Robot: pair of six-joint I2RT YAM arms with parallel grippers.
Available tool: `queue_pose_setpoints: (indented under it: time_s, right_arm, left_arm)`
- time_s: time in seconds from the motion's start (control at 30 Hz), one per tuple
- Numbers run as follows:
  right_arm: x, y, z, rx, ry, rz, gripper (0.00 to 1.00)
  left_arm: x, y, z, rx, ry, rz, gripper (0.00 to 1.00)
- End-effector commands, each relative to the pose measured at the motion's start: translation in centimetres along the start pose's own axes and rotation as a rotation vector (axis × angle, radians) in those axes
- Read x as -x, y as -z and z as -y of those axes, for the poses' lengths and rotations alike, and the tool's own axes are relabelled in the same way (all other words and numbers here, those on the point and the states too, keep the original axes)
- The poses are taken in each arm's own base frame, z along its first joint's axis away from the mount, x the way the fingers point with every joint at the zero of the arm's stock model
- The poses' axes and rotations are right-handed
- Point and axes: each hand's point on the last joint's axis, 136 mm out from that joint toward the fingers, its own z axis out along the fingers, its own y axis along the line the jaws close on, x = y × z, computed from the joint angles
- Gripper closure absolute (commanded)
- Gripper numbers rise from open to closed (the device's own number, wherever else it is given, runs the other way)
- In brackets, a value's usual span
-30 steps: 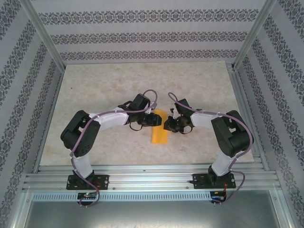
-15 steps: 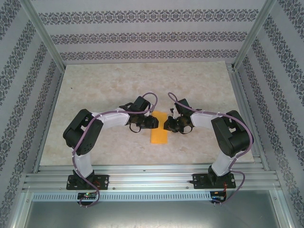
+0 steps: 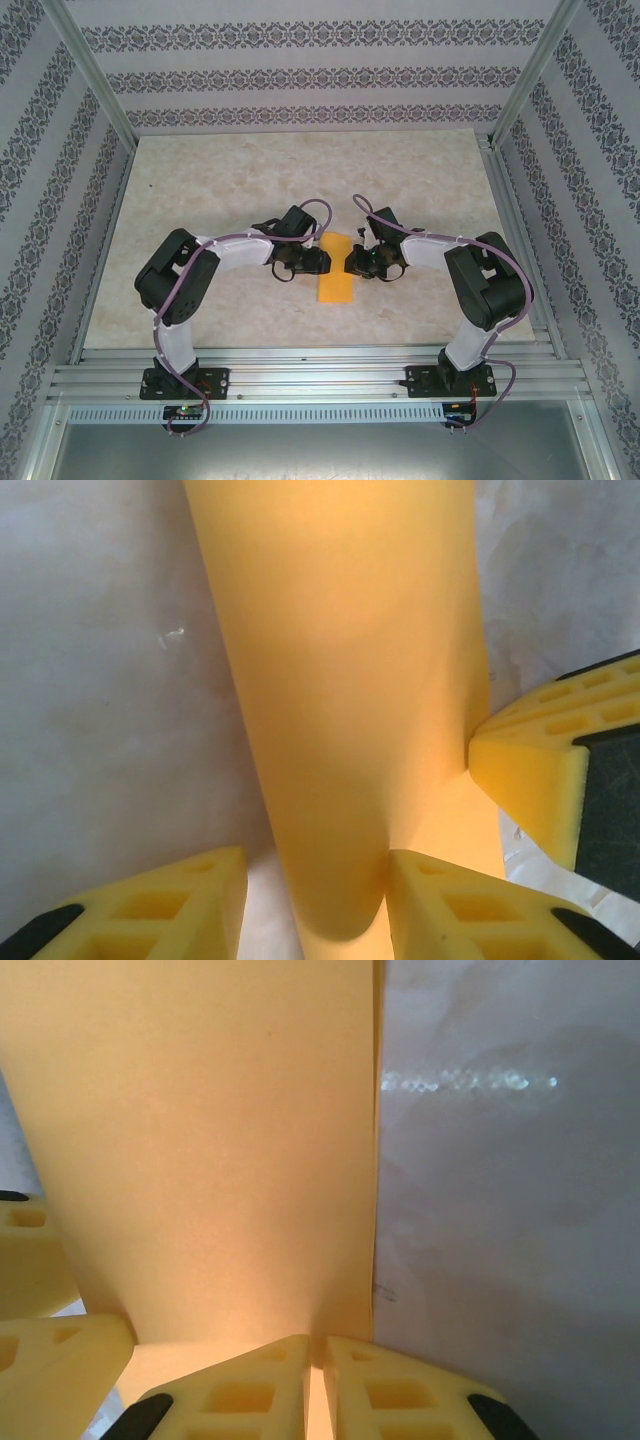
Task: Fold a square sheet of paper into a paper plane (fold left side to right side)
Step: First fold the square sheet of paper in half at the center of the table.
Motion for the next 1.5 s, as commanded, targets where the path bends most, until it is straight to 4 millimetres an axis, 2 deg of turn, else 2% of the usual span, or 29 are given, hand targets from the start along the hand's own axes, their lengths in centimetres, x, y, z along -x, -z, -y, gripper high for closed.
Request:
queue_pose_setpoints:
  time_s: [0.0, 0.1, 0.23, 0.33, 0.47, 0.57, 0.93, 1.2, 1.27, 1.37, 1.47]
  right_arm:
    - [-1.5, -0.9, 3.2, -0.136, -0.021, -0.048, 0.86]
    - [-1.5, -0.9, 3.2, -0.135, -0.020, -0.047, 0.86]
    - [-1.5, -0.9, 3.1, -0.134, -0.020, -0.047, 0.86]
    - [-1.5, -0.9, 3.1, -0.133, -0.021, -0.049, 0.86]
    - [-1.5, -0.9, 3.2, -0.135, -0.021, -0.048, 0.86]
    - [-1.6, -0.9, 3.2, -0.136, -0.022, -0.049, 0.86]
    - [-1.7, -1.0, 3.5, -0.142, -0.026, -0.053, 0.85]
    - [-1.7, -0.9, 3.4, -0.141, -0.019, -0.054, 0.85]
    - [-1.3, -0.7, 2.7, -0.116, -0.005, -0.039, 0.85]
    - [-0.1, 0.3, 0.6, -0.032, 0.019, 0.008, 0.85]
    - [1.7, 2.4, -1.7, 0.038, 0.044, 0.071, 0.85]
  left_arm:
    - [0.8, 2.6, 0.8, 0.017, -0.051, 0.046, 0.57]
    - [1.5, 3.6, 2.2, -0.024, -0.063, 0.072, 0.56]
    - [2.1, 3.9, 4.9, -0.153, -0.070, 0.082, 0.58]
    - [1.9, 2.9, 6.2, -0.195, -0.086, 0.051, 0.59]
    - [1.4, 1.2, 6.8, -0.201, -0.095, 0.009, 0.60]
    - [1.1, 0.5, 6.3, -0.183, -0.088, 0.003, 0.60]
    - [-0.8, -1.3, 1.0, 0.020, -0.068, -0.049, 0.63]
    - [-2.0, -2.4, -0.7, 0.064, -0.061, -0.080, 0.63]
    - [-2.3, -2.6, -0.9, 0.064, -0.059, -0.088, 0.64]
    - [-2.8, -2.7, -1.3, 0.067, -0.057, -0.097, 0.64]
    - [-3.1, -2.7, -1.4, 0.065, -0.059, -0.101, 0.64]
